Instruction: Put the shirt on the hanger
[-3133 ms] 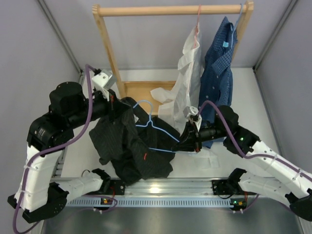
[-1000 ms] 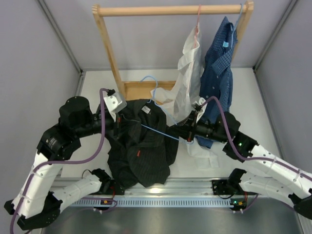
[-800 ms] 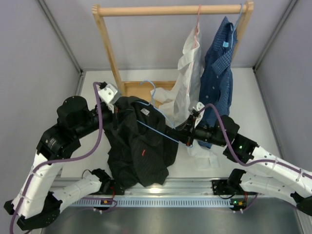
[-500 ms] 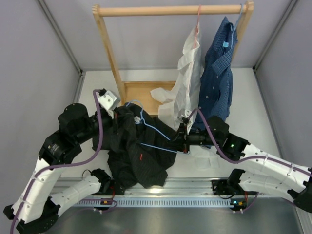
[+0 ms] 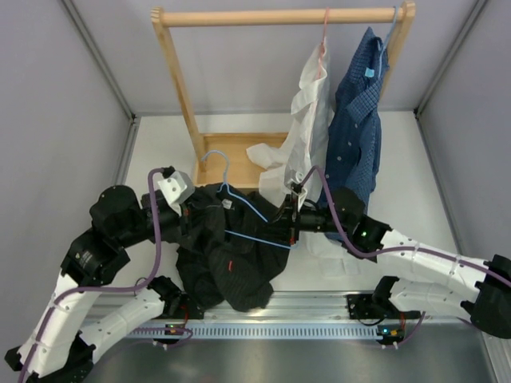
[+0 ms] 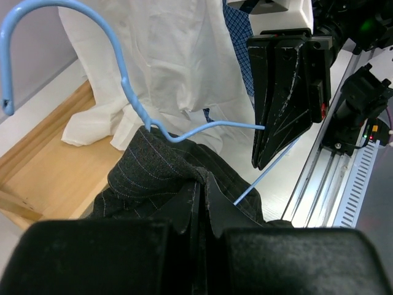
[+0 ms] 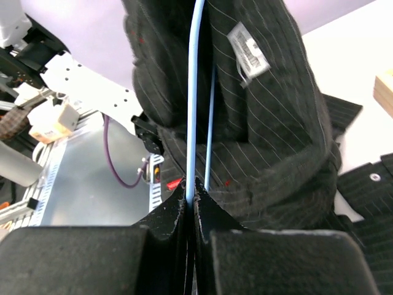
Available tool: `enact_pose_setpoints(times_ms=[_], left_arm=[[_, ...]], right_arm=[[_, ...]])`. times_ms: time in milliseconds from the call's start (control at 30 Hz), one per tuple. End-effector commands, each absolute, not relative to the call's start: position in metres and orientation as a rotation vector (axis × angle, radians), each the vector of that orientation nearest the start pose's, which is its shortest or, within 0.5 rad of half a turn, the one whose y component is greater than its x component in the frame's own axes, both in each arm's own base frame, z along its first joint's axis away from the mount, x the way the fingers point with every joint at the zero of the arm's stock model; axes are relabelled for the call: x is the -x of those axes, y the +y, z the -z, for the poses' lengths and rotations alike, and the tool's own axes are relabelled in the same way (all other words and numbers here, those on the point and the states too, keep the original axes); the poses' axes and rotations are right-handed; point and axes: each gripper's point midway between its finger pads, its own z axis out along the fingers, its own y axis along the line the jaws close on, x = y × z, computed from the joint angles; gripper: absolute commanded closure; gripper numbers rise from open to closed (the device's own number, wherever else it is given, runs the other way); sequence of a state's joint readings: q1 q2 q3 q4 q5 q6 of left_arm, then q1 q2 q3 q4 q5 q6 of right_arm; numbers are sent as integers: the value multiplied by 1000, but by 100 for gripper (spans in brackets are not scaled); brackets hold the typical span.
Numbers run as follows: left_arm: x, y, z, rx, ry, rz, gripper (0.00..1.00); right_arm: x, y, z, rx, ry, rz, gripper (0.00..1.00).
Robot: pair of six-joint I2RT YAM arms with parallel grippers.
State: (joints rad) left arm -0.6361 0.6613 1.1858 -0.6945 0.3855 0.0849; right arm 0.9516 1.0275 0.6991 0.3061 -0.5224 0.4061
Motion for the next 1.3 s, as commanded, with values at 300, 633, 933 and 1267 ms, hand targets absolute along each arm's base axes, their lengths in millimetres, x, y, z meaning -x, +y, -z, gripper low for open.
enact_pose_setpoints(times_ms=[300, 633, 933, 1267], left_arm=[[-149, -217, -418, -950, 1456, 873, 100], [-149, -215, -418, -941, 1467, 867, 96], [-134, -218, -434, -1044, 1412, 898, 2], [-207, -184, -450, -879, 1462, 440, 4]], right_arm=[[-126, 352, -315, 844, 1339, -1468, 100], [-122, 337, -324, 734, 1225, -1490, 100], [-133, 330, -335, 625, 1141, -1477, 100], [-124, 323, -327, 645, 1105, -1487, 100]])
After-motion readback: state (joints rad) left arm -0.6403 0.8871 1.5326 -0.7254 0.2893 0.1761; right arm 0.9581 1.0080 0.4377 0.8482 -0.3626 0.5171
